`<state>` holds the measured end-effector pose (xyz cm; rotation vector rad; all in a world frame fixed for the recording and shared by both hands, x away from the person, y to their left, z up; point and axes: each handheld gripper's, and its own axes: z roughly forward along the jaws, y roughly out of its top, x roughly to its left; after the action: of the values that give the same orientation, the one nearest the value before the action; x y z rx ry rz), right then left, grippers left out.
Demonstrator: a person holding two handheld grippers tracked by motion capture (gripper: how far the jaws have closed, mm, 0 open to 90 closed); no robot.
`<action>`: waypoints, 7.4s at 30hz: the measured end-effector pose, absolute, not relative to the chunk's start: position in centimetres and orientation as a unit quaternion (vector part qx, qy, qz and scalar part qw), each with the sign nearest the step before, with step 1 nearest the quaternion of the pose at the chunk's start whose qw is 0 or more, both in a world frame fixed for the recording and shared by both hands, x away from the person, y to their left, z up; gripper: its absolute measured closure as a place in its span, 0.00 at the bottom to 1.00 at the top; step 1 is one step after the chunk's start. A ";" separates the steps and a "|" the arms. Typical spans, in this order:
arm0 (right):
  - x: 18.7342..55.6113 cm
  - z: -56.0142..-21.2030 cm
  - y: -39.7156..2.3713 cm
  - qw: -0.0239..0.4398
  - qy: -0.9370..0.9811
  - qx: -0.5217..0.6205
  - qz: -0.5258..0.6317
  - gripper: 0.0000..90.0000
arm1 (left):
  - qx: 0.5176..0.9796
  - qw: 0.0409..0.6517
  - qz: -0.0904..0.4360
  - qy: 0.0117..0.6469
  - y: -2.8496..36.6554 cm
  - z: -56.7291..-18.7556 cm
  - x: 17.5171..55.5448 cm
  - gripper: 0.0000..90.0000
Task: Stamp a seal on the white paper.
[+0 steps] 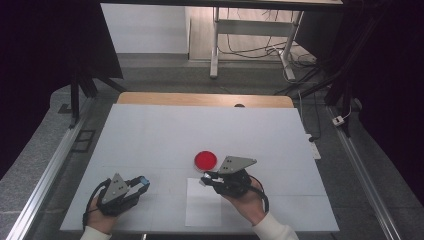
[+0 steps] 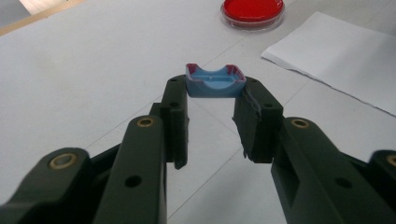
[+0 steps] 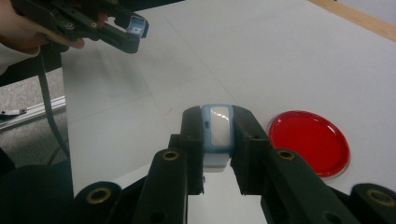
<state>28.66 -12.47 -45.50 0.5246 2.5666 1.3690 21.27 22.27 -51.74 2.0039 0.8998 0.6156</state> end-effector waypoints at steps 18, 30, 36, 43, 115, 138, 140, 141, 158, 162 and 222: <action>28.0 -47.2 -12.7 0.079 0.885 0.169 0.426 0.84 | 0.800 0.415 0.244 0.357 22.2 -51.8 21.3 0.73; 27.9 -47.9 -12.0 0.079 0.896 0.161 0.407 0.84 | 0.800 0.415 0.244 0.357 22.2 -51.8 21.3 0.73; 28.0 -48.2 -11.9 0.078 0.900 0.158 0.400 0.84 | 0.801 0.415 0.244 0.357 22.2 -51.8 21.3 0.73; 28.0 -48.7 -11.5 0.079 0.905 0.155 0.389 0.84 | 0.801 0.415 0.244 0.357 22.2 -51.8 21.3 0.73; 27.6 -50.1 -10.6 0.100 0.919 0.131 0.357 0.84 | 0.801 0.415 0.246 0.355 22.2 -51.8 21.2 0.73; 27.5 -50.3 -10.0 0.105 0.927 0.131 0.335 0.84 | 0.802 0.413 0.247 0.354 22.1 -51.8 21.1 0.73; 27.4 -50.3 -9.9 0.108 0.928 0.129 0.331 0.84 | 0.802 0.413 0.247 0.354 22.1 -51.8 21.1 0.73; 27.4 -50.2 -9.8 0.108 0.930 0.130 0.328 0.84 | 0.801 0.414 0.247 0.355 22.0 -51.8 21.1 0.73; 27.3 -50.3 -9.8 0.111 0.930 0.130 0.327 0.85 | 0.801 0.414 0.248 0.355 22.0 -51.7 21.0 0.73; 27.3 -50.3 -9.7 0.110 0.930 0.130 0.327 0.85 | 0.800 0.414 0.249 0.355 22.0 -51.7 21.0 0.73; 27.4 -49.7 -10.6 0.104 0.919 0.120 0.360 0.84 | 0.801 0.412 0.248 0.356 22.3 -51.8 21.1 0.73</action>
<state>27.38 -10.59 -49.71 0.3550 2.7116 1.0606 21.13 22.27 -51.80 2.0166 0.8950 0.6247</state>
